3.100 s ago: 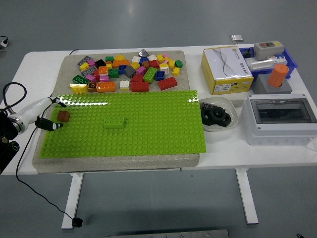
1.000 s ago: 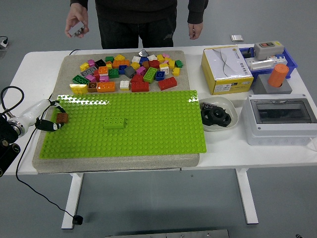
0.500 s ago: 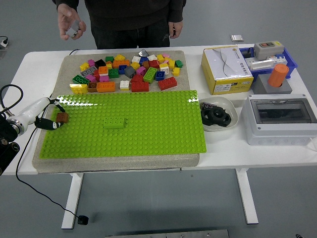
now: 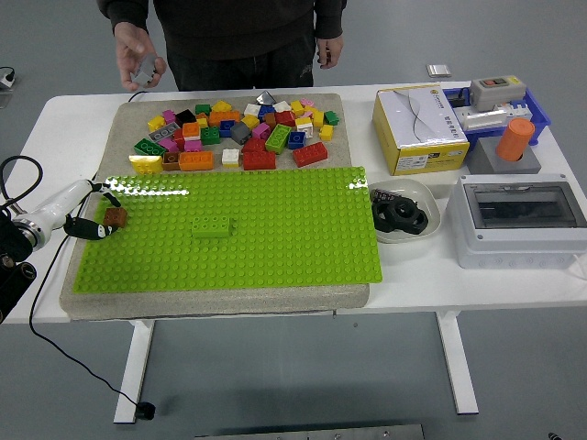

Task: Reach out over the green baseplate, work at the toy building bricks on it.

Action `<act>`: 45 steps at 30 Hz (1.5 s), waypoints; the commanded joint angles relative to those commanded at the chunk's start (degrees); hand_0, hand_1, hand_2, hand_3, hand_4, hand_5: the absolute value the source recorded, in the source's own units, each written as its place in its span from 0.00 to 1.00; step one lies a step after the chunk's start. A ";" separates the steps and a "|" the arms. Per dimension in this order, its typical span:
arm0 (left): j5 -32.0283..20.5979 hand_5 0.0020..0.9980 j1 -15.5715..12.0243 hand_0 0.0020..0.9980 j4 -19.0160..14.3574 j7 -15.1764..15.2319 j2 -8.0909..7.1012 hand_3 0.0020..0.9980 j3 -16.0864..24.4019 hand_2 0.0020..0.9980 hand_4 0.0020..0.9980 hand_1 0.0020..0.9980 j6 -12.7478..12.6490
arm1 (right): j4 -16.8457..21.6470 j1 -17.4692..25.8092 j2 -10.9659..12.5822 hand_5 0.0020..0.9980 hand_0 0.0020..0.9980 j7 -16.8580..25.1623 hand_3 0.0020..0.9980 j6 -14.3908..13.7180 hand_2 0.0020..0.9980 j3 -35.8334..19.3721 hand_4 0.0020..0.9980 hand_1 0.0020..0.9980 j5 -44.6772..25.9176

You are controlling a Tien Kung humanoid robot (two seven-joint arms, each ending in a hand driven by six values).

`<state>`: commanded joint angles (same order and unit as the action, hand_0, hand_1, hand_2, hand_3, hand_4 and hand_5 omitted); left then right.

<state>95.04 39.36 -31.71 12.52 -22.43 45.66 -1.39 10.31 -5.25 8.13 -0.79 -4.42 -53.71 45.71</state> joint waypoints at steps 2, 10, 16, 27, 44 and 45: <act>0.01 0.00 0.16 0.89 -0.04 0.00 -0.12 0.57 0.07 0.91 0.79 0.95 0.01 | 0.00 -0.06 0.01 0.82 0.69 -0.01 0.72 -0.01 0.73 0.02 0.74 0.61 -0.07; 0.02 0.02 0.40 0.89 -0.29 -0.09 -0.46 0.59 0.50 0.91 0.83 0.95 0.02 | 0.00 -0.03 0.06 0.82 0.68 -0.23 0.72 0.02 0.73 -0.19 0.74 0.61 0.10; -0.09 0.12 0.19 0.89 -0.35 -0.30 -0.43 0.60 0.23 0.92 0.96 0.95 0.01 | 0.00 0.18 0.08 0.82 0.69 -0.44 0.72 0.08 0.73 -0.35 0.74 0.61 0.48; -0.07 0.21 0.27 0.89 -0.46 -0.32 -0.68 0.61 -0.29 0.92 1.00 0.95 0.13 | 0.00 0.44 -0.09 0.82 0.69 -0.49 0.72 0.10 0.73 -0.50 0.74 0.61 0.40; -0.80 0.32 0.62 0.89 0.23 -0.14 -0.23 0.60 0.23 0.92 1.00 0.96 0.57 | 0.00 -0.15 0.02 0.83 0.69 -0.37 0.72 0.09 0.73 -0.16 0.74 0.61 0.10; -0.84 0.32 0.61 0.89 0.32 -0.15 -0.20 0.60 0.21 0.92 1.00 0.96 0.60 | 0.00 -0.16 0.03 0.83 0.69 -0.35 0.72 0.09 0.73 -0.11 0.74 0.61 0.06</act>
<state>94.20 39.97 -31.38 12.37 -22.63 45.87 -0.79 10.31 -5.41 8.15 -1.14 -4.33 -53.82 45.77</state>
